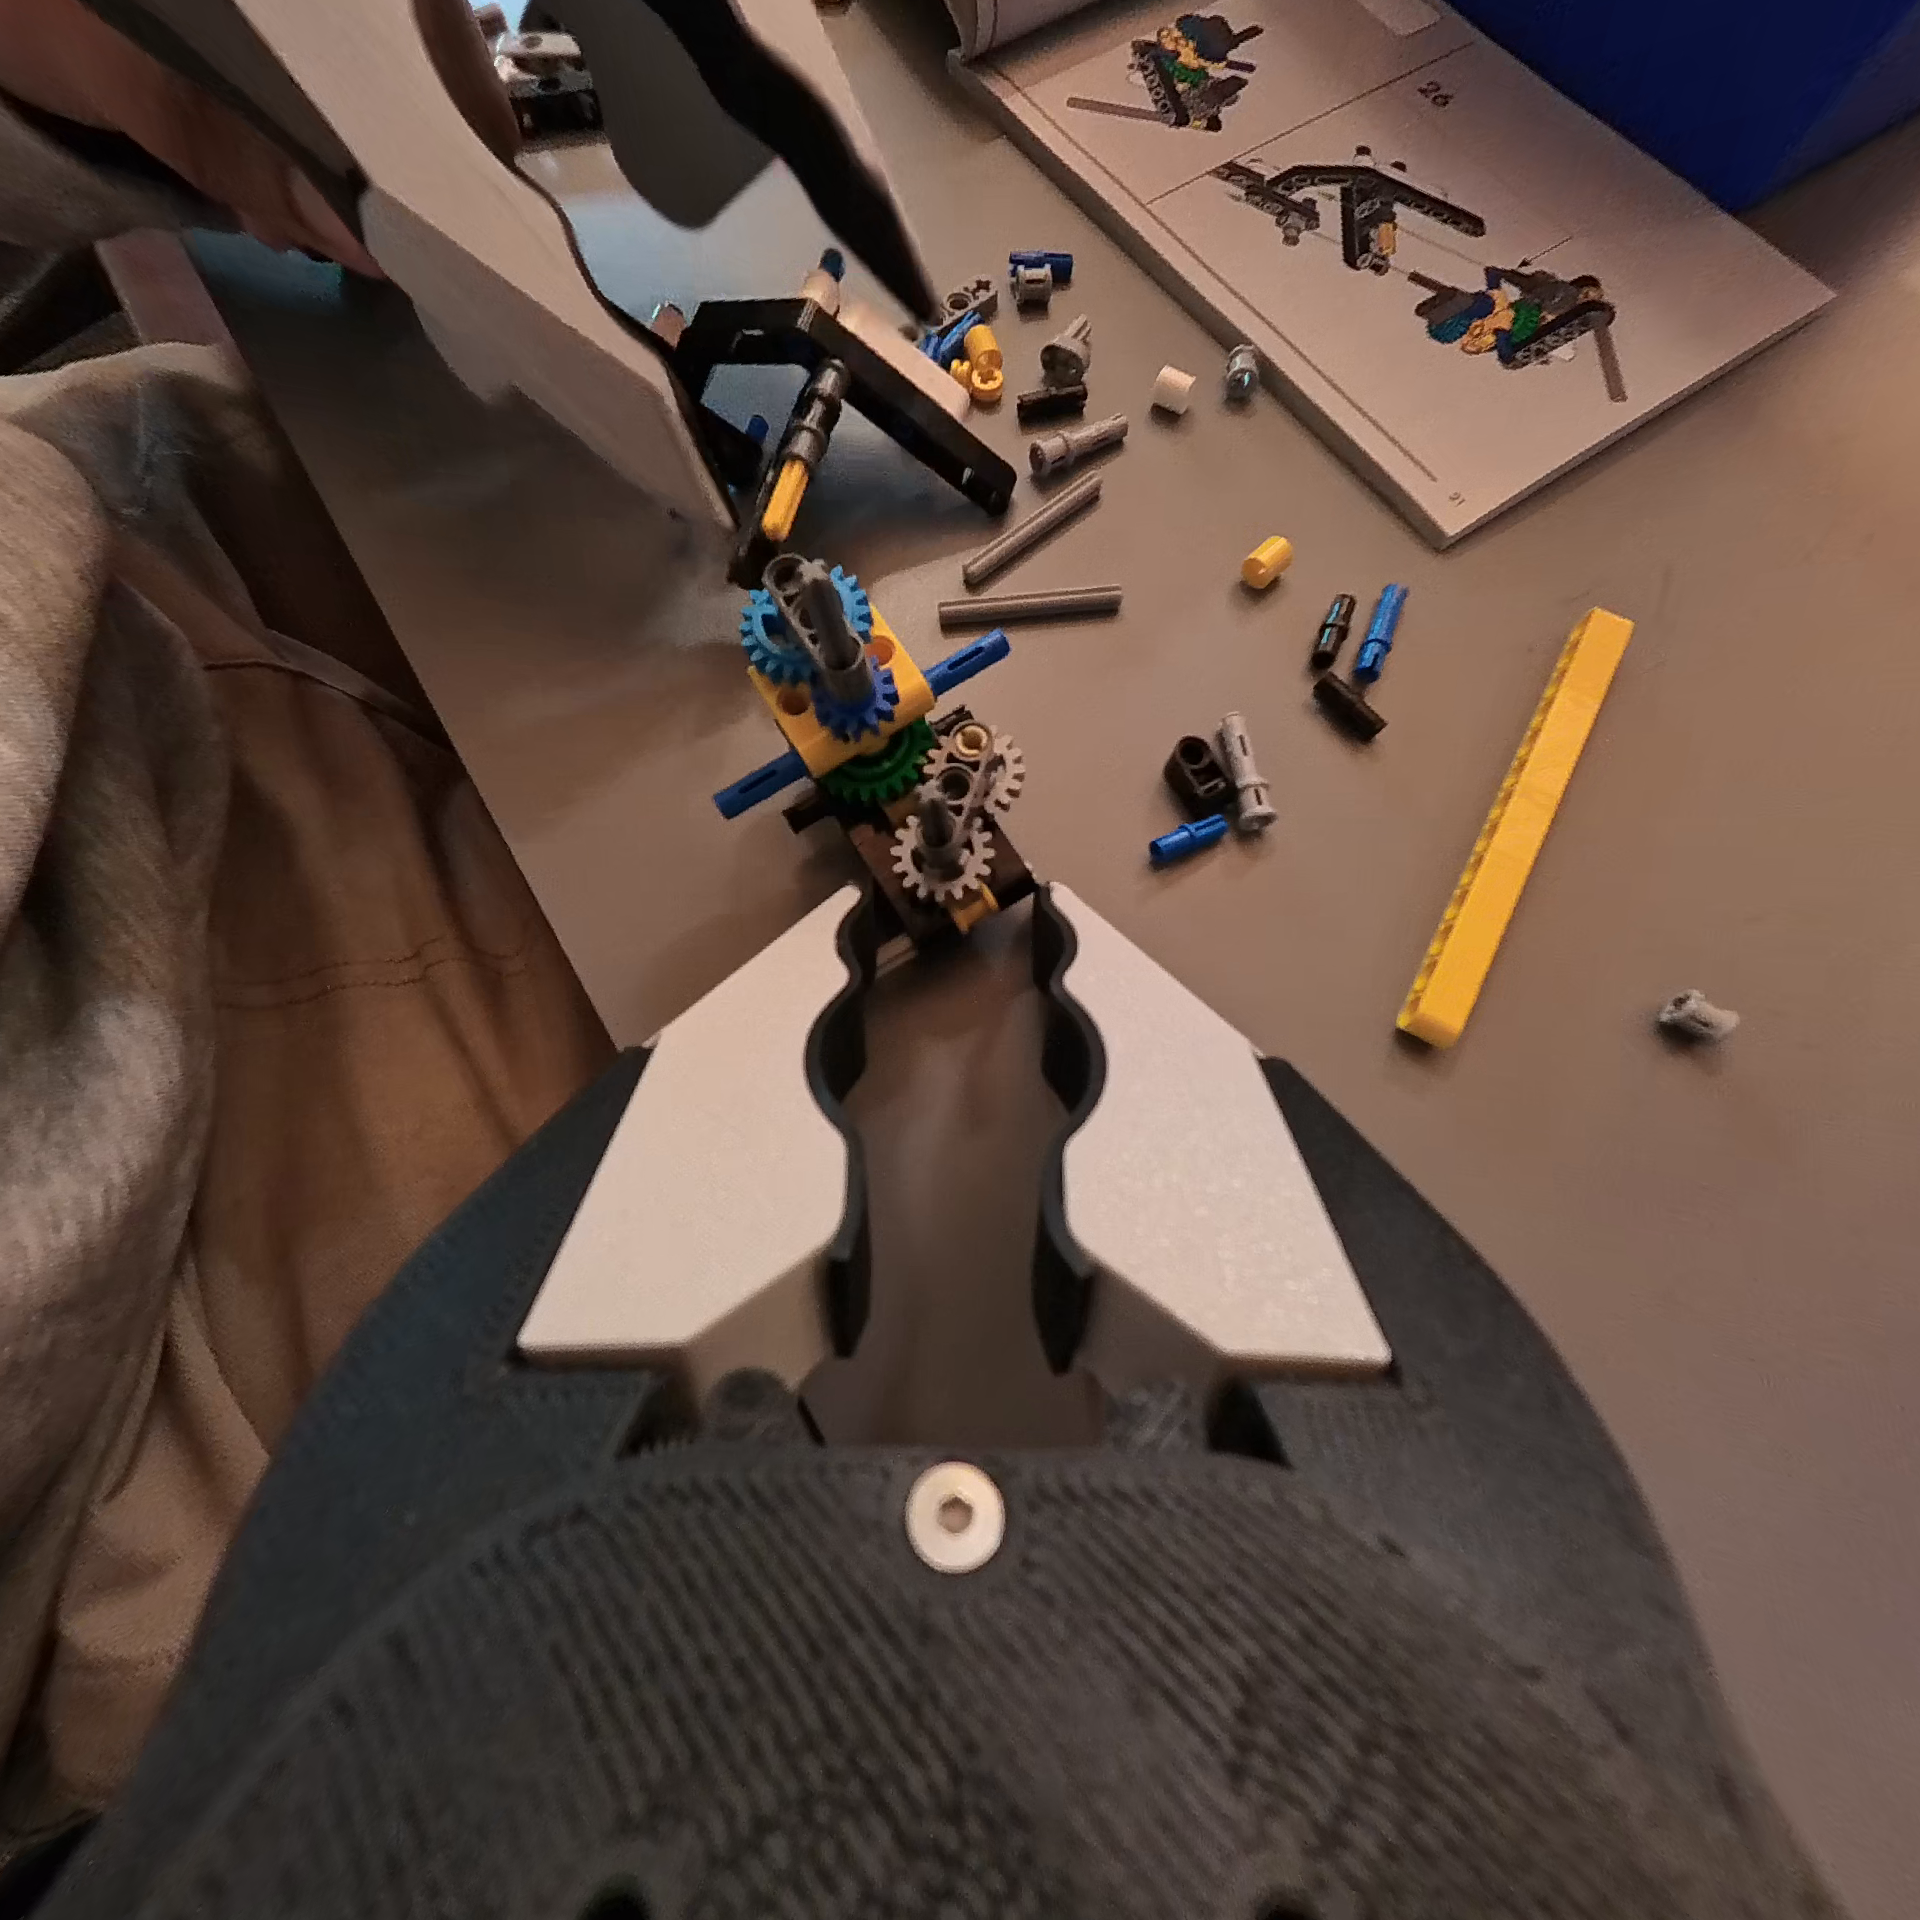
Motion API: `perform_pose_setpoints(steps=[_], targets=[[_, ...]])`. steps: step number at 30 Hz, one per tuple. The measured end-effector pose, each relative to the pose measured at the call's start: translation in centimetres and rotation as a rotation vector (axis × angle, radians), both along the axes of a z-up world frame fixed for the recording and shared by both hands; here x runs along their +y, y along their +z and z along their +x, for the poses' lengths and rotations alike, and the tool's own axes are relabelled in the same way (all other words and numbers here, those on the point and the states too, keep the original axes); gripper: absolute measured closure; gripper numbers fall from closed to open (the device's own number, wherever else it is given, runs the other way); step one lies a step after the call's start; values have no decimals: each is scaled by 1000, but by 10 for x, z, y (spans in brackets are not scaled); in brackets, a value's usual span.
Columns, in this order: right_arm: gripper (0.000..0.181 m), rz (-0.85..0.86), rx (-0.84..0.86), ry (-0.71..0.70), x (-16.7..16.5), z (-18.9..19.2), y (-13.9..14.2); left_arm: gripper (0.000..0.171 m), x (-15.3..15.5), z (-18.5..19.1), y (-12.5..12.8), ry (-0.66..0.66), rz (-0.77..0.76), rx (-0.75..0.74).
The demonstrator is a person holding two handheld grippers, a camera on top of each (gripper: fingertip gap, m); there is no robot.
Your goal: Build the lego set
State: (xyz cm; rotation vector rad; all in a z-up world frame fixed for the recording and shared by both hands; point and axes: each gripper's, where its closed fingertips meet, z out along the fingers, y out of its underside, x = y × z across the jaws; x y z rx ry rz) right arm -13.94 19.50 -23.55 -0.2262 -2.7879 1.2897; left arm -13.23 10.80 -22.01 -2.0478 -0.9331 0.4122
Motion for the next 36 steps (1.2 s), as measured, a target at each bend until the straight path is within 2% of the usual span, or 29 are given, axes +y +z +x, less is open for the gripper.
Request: perform_pose_setpoints(steps=[11,17,36], targets=[[153,0,3,-2,0,0,0,116,39,12,25,-96,40,86],[153,0,12,1,0,0,0,119,56,15,16,-129,4,77],[154,-23,36,71,-1,13,9,133,69,21,2,-178,-68,65]])
